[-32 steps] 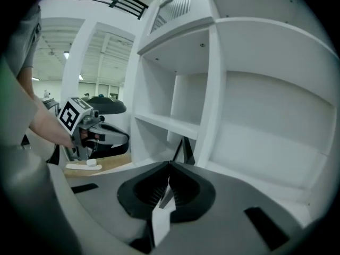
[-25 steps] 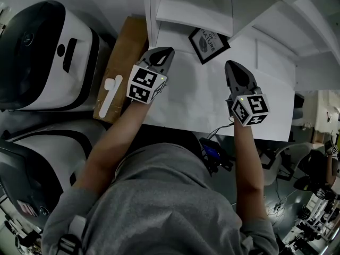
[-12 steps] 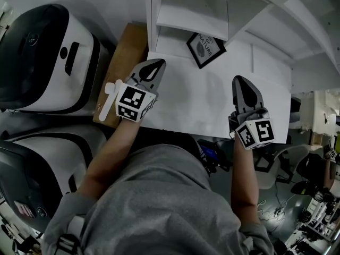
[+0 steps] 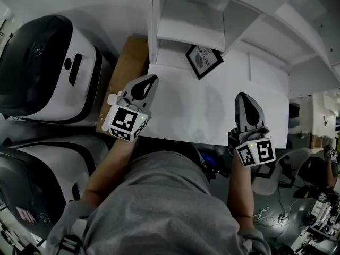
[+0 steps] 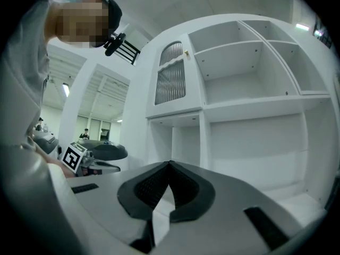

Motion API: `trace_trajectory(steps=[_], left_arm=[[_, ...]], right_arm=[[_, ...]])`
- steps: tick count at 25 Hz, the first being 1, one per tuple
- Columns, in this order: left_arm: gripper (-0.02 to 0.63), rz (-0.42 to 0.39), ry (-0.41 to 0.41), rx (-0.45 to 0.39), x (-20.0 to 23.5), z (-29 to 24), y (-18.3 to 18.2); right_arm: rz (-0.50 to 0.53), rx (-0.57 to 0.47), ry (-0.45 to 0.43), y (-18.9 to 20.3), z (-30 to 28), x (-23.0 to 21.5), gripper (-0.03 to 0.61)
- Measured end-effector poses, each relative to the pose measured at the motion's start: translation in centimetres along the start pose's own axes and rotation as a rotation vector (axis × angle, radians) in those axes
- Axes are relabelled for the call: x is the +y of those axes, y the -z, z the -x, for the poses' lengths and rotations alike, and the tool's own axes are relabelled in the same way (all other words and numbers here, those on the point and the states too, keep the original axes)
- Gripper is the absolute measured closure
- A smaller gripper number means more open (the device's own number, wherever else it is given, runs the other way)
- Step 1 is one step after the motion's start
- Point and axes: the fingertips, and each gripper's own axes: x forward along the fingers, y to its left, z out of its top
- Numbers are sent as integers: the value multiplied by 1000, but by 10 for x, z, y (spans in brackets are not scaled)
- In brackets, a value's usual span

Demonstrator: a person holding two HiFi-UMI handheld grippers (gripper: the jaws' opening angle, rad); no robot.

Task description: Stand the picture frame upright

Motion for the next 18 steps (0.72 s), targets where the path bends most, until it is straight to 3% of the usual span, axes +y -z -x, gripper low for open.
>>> trace_trajectory(steps=[6, 18], left_arm=[[606, -75, -10, -10, -4, 6, -14], [606, -11, 1, -55, -4, 10, -28]], right_arm=[[-9, -16, 5, -6, 1, 6, 553], [25, -2, 11, 0, 2, 10, 554]])
